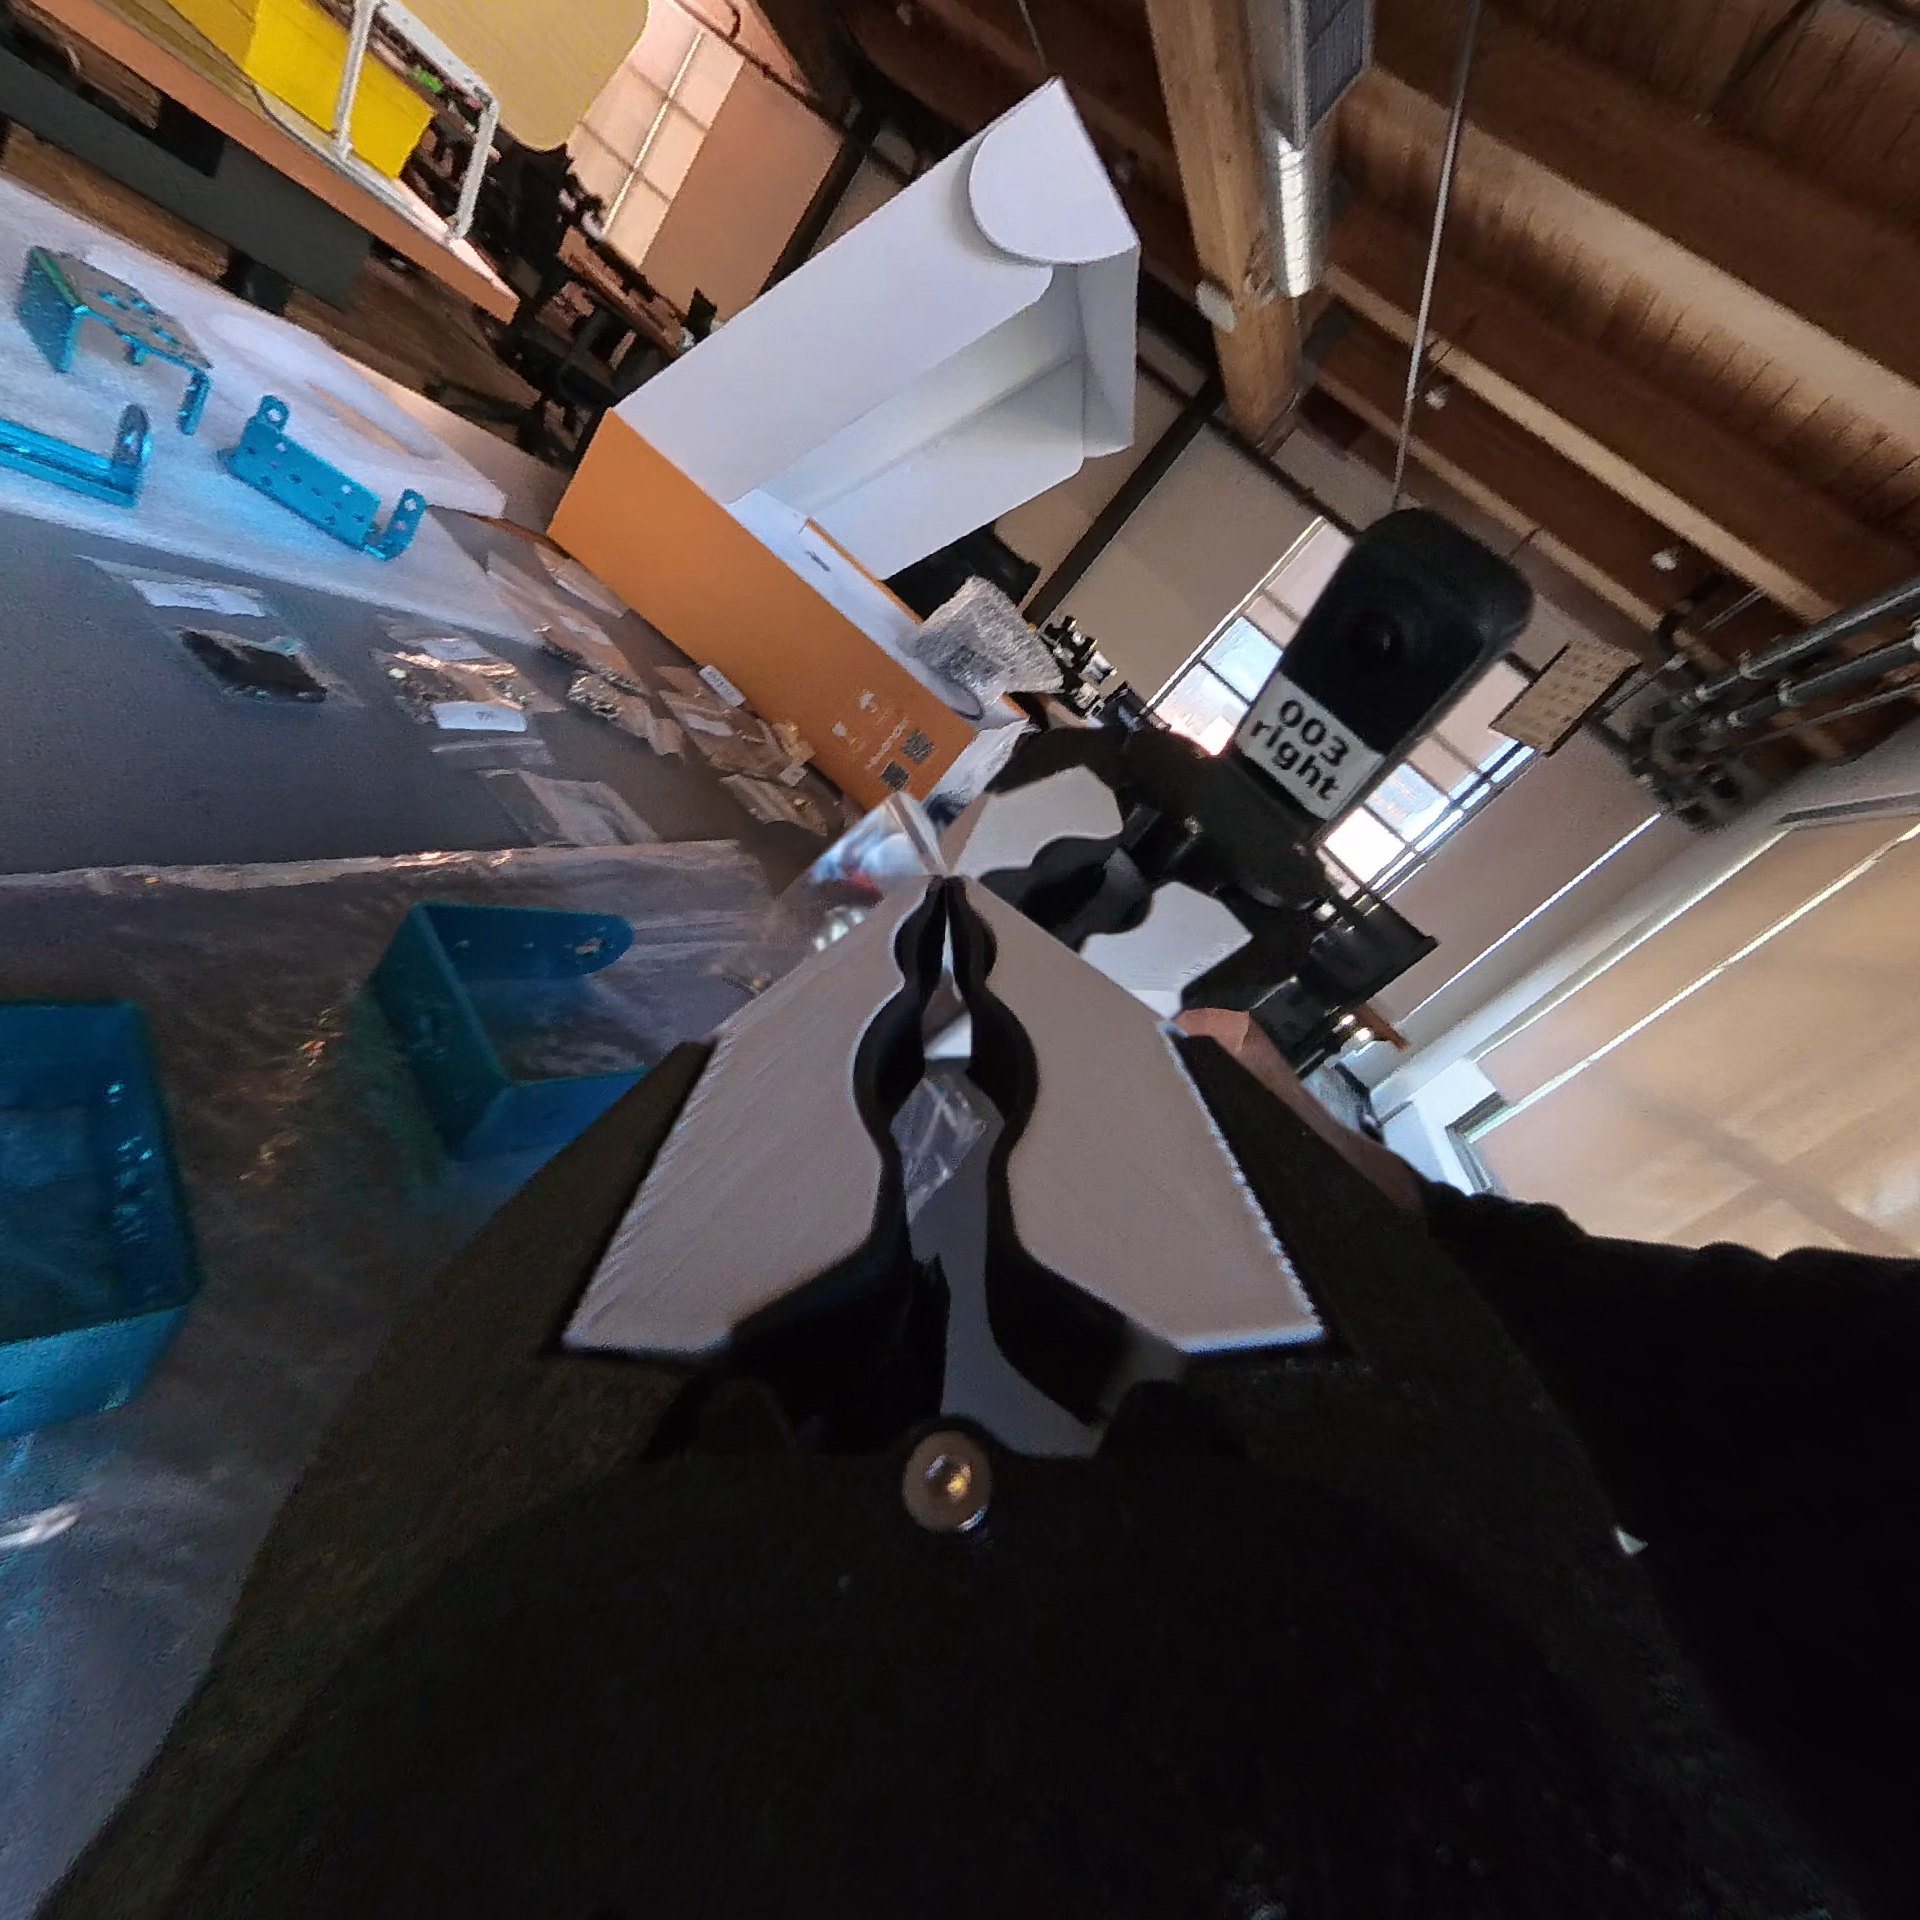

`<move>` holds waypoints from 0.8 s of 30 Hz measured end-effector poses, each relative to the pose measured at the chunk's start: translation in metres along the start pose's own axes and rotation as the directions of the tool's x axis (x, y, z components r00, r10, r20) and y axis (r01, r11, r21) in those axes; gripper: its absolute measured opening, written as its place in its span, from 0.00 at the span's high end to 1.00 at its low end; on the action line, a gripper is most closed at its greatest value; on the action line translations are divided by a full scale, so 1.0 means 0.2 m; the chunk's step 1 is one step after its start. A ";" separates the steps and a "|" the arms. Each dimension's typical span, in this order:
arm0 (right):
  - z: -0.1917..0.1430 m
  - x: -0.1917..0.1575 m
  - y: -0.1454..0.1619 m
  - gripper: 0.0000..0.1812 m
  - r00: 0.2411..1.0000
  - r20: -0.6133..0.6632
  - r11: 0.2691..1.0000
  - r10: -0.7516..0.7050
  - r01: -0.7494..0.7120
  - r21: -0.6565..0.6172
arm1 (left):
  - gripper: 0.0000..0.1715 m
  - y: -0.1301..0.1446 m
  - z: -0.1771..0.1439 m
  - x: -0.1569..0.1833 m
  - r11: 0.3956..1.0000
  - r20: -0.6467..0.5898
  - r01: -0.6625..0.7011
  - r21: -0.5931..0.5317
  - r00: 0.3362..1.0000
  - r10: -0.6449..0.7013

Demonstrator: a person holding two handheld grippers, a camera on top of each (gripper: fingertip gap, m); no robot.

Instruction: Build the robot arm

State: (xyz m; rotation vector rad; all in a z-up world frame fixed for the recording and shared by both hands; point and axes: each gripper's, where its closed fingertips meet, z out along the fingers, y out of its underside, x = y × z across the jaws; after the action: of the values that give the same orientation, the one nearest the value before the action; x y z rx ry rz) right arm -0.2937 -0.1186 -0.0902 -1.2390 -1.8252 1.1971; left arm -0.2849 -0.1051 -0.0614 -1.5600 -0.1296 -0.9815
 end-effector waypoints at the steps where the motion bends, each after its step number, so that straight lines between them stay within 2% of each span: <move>1: 0.00 0.01 0.02 0.85 0.999 -0.014 0.999 -0.040 0.039 -0.023 | 1.00 0.02 -0.01 -0.01 1.000 0.006 0.004 -0.014 1.000 -0.004; 4: -0.04 0.09 0.03 0.60 0.957 -0.140 0.966 -0.256 0.248 -0.071 | 1.00 0.06 -0.04 -0.03 0.997 -0.001 0.051 -0.053 0.999 -0.051; 5: -0.05 0.08 0.02 0.54 0.932 -0.160 0.945 -0.326 0.319 -0.069 | 1.00 0.07 -0.05 -0.02 0.996 -0.008 0.062 -0.066 0.998 -0.063; 6: -0.06 0.07 0.01 0.53 0.907 -0.177 0.924 -0.383 0.377 -0.065 | 1.00 0.09 -0.06 -0.01 0.994 -0.018 0.070 -0.087 0.997 -0.072; 11: -0.02 -0.08 0.06 0.57 0.851 -0.078 0.853 -0.519 0.510 -0.114 | 1.00 0.21 -0.06 0.02 0.971 -0.006 -0.001 -0.241 1.000 -0.001; 13: -0.01 -0.09 0.10 0.64 0.833 -0.062 0.831 -0.550 0.538 -0.143 | 1.00 0.27 -0.06 0.05 0.949 -0.010 -0.023 -0.313 1.000 0.021; 17: 0.00 -0.10 0.15 0.75 0.804 -0.039 0.793 -0.593 0.576 -0.197 | 1.00 0.26 -0.06 0.04 0.943 0.015 0.006 -0.332 1.000 -0.001; 22: 0.02 -0.07 0.17 0.77 0.814 -0.053 0.804 -0.579 0.558 -0.206 | 1.00 0.25 -0.06 0.00 0.940 0.047 0.059 -0.335 0.998 -0.046; 24: 0.03 -0.06 0.19 0.80 0.812 -0.061 0.800 -0.581 0.557 -0.222 | 0.93 0.25 -0.07 0.00 0.942 0.039 0.054 -0.331 0.998 -0.044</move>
State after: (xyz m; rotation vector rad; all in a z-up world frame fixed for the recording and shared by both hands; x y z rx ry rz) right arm -0.2807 -0.1253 -0.1268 -0.7376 -2.0479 0.5968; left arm -0.2632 -0.1311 -0.1010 -1.8888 -0.0242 -1.0579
